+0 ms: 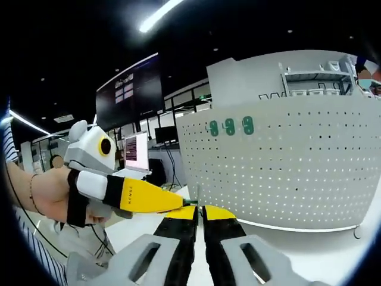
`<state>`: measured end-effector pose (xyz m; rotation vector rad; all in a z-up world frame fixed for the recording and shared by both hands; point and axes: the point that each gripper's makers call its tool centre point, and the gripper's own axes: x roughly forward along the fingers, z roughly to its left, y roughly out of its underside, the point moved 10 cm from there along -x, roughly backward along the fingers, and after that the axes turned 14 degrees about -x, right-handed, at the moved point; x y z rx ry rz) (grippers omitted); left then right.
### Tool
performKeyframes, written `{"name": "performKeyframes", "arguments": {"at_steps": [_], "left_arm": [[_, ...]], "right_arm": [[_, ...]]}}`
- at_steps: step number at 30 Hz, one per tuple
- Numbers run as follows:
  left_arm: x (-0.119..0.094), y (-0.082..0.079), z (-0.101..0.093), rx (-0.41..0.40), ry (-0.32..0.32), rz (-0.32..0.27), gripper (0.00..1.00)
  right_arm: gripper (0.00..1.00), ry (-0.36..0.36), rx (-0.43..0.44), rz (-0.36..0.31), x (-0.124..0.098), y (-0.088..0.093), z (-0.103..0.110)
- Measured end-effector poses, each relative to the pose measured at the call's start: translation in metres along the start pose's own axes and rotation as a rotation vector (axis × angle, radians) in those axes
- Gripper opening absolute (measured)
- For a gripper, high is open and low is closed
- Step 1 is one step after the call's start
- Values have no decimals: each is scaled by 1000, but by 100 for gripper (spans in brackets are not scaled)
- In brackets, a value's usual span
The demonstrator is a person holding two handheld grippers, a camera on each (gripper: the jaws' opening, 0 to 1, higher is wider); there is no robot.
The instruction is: Insert the hook assembly into the mounting plate slot until the hook locks in place.
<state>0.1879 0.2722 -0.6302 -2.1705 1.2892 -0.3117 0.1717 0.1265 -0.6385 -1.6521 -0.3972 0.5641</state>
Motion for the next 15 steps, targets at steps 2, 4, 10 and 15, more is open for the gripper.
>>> {"name": "performKeyframes", "arguments": {"at_steps": [2,4,10,15], "left_arm": [[0,0,0,0,1,-1,12],[0,-1,1,-3,3,-4,10],[0,-2,0,3,0,-12,5],[-1,-2,-1,2,12,-14,5]], "right_arm": [[1,2,0,-1,0,0,0],[1,3,-1,-2,-1,-1,0],[1,8,-14,-7,-3,-4,2],[1,16,-22,-11,-4,-6,3]]}}
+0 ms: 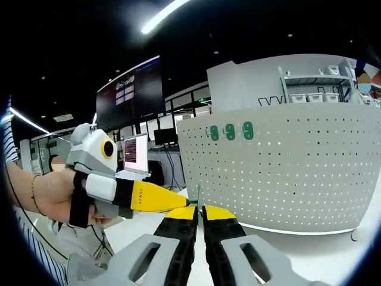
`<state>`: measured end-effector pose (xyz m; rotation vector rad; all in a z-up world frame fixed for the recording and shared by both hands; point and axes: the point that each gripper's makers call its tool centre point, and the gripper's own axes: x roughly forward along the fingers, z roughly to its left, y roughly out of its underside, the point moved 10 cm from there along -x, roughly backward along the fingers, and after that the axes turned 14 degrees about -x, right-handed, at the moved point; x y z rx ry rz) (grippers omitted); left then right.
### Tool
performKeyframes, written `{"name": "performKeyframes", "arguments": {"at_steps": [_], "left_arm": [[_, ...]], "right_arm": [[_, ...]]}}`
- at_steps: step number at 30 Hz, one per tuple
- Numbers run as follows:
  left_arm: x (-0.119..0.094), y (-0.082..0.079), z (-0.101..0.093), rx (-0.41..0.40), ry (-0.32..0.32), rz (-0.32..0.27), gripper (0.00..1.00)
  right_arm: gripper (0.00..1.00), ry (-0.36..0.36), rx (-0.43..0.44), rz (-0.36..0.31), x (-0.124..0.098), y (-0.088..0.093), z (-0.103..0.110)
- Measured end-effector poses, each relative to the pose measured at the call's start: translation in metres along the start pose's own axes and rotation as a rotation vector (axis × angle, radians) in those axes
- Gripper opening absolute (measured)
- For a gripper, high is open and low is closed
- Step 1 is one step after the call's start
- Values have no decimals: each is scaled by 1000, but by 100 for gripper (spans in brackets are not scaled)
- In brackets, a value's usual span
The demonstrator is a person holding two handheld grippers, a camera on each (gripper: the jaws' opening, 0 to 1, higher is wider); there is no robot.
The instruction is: Insert the hook assembly into the mounting plate slot until the hook locks in place.
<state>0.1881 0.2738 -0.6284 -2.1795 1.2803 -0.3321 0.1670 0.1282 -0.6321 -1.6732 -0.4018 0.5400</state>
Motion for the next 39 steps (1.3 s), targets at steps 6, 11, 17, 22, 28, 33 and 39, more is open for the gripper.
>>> {"name": "performKeyframes", "arguments": {"at_steps": [6,11,17,22,28,33,39], "left_arm": [[-1,-1,-1,10,-4,8,3],[-3,0,-2,-82,-14,12,3],[-6,0,4,-137,-14,16,2],[-9,-1,5,-178,-7,11,2],[-13,-1,5,-179,-18,14,2],[-19,1,7,-154,-41,7,2],[-25,0,9,-126,-71,-19,2]], "right_arm": [[2,1,-18,2,-2,-1,1],[2,3,-37,7,-3,-3,3],[2,-8,-62,27,-2,-3,5],[2,-21,-66,25,-2,-5,6],[3,-36,-57,25,1,-5,8],[4,-61,-62,39,3,-4,12],[8,-95,-55,52,6,-2,15]]}}
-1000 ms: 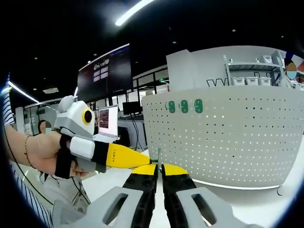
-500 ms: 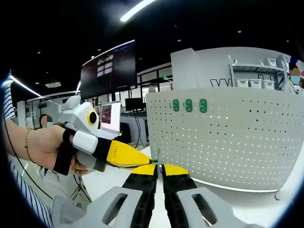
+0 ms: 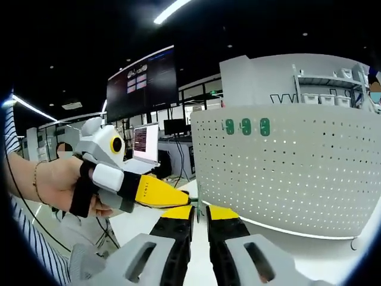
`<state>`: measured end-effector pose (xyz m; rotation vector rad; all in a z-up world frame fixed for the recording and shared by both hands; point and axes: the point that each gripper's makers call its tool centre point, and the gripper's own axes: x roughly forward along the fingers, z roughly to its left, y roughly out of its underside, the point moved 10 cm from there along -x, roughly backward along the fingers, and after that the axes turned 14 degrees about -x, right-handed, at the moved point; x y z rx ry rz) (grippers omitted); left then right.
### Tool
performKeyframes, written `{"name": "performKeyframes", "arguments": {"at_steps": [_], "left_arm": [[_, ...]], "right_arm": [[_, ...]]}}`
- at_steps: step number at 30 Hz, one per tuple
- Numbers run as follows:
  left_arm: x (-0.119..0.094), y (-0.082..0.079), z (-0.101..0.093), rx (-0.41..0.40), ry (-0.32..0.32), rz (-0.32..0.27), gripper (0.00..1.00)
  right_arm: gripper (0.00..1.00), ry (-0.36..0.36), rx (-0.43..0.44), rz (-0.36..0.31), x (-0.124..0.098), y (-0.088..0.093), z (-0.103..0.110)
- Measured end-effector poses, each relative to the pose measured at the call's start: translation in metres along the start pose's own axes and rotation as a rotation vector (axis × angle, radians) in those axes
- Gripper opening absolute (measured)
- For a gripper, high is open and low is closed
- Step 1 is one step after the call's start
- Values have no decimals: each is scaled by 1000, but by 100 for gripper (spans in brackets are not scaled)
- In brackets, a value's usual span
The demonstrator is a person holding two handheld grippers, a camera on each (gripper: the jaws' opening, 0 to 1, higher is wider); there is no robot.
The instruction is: Insert the hook assembly into the mounting plate slot until the hook locks in place.
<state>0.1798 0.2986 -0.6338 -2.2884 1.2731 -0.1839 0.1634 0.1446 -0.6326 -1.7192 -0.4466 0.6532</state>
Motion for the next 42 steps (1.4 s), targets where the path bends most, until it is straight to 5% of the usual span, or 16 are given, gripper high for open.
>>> {"name": "performKeyframes", "arguments": {"at_steps": [2,14,24,30,42], "left_arm": [[-2,-1,0,21,-10,-5,2],[-12,-12,2,163,-92,-55,2],[-16,-23,8,262,-166,-91,2],[-13,-25,11,294,-188,-95,2],[-11,-34,21,337,-231,-104,2]], "right_arm": [[8,32,-68,-4,-2,-2,0],[23,22,-101,72,-9,11,3],[32,52,-186,185,-28,39,1],[37,79,-261,237,-42,53,2],[42,103,-271,308,-56,72,-1]]}}
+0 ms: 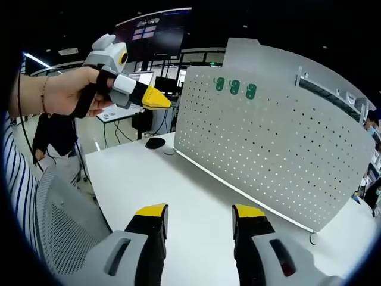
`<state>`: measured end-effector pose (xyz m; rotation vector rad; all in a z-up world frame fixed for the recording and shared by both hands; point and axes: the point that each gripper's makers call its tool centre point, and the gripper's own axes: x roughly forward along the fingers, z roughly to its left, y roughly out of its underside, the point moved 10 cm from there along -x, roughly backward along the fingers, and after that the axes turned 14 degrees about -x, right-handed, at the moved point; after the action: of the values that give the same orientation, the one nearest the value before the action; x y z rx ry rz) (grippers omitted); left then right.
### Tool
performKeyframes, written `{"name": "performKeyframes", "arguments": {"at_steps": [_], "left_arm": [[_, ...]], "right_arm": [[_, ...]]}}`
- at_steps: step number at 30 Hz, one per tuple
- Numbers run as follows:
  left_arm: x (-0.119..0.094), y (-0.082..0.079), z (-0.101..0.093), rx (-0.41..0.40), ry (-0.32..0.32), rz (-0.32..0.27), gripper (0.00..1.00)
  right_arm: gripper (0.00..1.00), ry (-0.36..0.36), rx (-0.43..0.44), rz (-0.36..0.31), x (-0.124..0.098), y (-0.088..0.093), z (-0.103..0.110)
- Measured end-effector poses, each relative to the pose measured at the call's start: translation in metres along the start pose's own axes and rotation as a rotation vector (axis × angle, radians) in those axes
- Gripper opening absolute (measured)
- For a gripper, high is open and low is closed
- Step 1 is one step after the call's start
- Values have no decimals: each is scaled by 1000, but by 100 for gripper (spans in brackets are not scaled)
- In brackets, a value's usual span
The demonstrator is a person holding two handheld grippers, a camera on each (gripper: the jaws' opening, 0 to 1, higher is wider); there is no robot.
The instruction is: Insert the hook assembly into the mounting plate slot until the hook locks in place.
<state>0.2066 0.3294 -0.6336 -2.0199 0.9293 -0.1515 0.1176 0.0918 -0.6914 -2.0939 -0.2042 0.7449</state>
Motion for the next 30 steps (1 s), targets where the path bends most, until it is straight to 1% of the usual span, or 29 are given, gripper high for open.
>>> {"name": "performKeyframes", "arguments": {"at_steps": [1,2,8,11,15,17,19,21,23,27,30], "left_arm": [[0,0,1,1,-2,1,2],[0,-1,2,8,-10,-3,2],[2,-9,6,46,-40,-33,2],[4,-12,9,58,-57,-40,2],[4,-16,12,74,-88,-72,2],[4,-18,14,86,-102,-79,2],[5,-20,16,97,-113,-83,2],[6,-21,18,106,-127,-88,2],[8,-22,22,107,-140,-93,2],[13,-24,26,110,-157,-96,2],[17,-26,27,121,-172,-107,2]], "right_arm": [[43,0,-38,21,-1,3,1],[43,0,-41,27,-1,4,2],[51,7,2,64,-5,17,6],[52,2,14,87,-5,26,9],[55,-4,28,117,-4,35,14],[57,2,21,128,-5,39,16],[59,37,-6,121,-6,42,17],[61,44,0,121,-6,44,18],[61,45,14,119,-5,47,19],[61,43,19,142,-3,53,18],[61,50,23,139,-3,53,17]]}}
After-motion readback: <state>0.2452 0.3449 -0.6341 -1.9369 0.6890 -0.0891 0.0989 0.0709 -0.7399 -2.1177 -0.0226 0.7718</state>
